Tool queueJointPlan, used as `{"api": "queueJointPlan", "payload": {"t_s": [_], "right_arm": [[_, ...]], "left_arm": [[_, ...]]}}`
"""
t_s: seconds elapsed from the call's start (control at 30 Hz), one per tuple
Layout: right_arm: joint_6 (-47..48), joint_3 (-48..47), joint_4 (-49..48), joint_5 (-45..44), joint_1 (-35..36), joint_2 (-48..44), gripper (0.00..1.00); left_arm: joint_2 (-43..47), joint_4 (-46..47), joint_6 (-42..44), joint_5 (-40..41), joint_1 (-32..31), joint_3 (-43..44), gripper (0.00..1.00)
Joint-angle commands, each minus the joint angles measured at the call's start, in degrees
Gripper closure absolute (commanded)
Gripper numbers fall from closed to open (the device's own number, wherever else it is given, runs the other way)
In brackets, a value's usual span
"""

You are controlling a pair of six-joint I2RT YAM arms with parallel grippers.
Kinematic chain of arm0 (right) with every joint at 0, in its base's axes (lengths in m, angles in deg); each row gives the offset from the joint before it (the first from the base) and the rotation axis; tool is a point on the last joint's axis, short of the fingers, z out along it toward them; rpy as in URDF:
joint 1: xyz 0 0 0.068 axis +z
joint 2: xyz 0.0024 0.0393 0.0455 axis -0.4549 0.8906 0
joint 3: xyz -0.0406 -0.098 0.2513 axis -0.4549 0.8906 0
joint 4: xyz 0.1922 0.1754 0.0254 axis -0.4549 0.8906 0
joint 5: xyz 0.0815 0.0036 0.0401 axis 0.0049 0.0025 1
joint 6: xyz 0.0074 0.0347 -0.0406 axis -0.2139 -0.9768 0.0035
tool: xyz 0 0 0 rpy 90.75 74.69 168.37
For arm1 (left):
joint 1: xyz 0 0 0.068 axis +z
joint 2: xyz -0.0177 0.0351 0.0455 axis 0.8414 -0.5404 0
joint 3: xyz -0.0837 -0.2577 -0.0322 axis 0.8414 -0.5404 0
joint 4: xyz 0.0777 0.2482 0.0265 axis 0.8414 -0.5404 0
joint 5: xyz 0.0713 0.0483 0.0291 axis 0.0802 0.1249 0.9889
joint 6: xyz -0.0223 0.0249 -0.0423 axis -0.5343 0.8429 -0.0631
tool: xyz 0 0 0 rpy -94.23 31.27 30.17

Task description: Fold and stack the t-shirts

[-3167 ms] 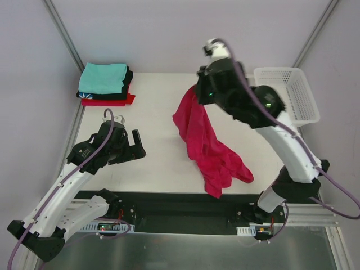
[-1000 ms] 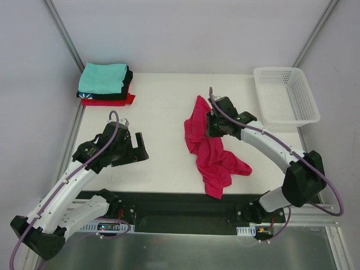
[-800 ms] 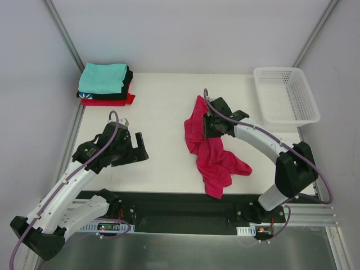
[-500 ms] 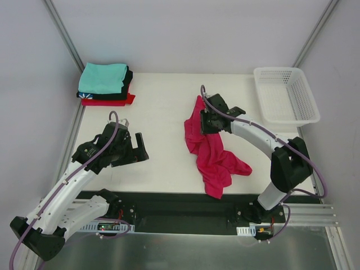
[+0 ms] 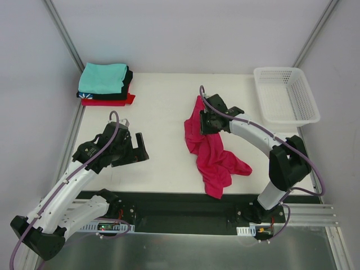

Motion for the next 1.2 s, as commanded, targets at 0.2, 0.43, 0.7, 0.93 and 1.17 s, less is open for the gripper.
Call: {"api": "queueJointPlan", "payload": {"t_s": [0.2, 0.43, 0.7, 0.93, 1.17], "right_arm": [[0.98, -0.31, -0.44, -1.71, -0.02, 0.30, 0.70], [0.81, 1.27, -0.88, -2.32, -0.38, 1.09, 0.70], [0.37, 2.77, -2.02, -1.80, -0.55, 1.97, 0.70], [0.54, 2.24, -2.28, -1.36, -0.64, 3.28, 0.71], [-0.95, 0.66, -2.90, 0.13, -0.55, 5.39, 0.74]], "left_arm": [[0.24, 0.53, 1.03, -0.96, 0.63, -0.15, 0.01], [-0.02, 0.62, 0.76, -1.04, 0.63, -0.33, 0.01], [-0.55, 0.62, 0.76, -1.04, 0.63, -0.33, 0.01], [-0.73, 0.62, 0.76, -0.96, 0.63, -0.33, 0.01], [-0.90, 0.71, 0.76, -0.78, 0.63, -0.50, 0.01]]}}
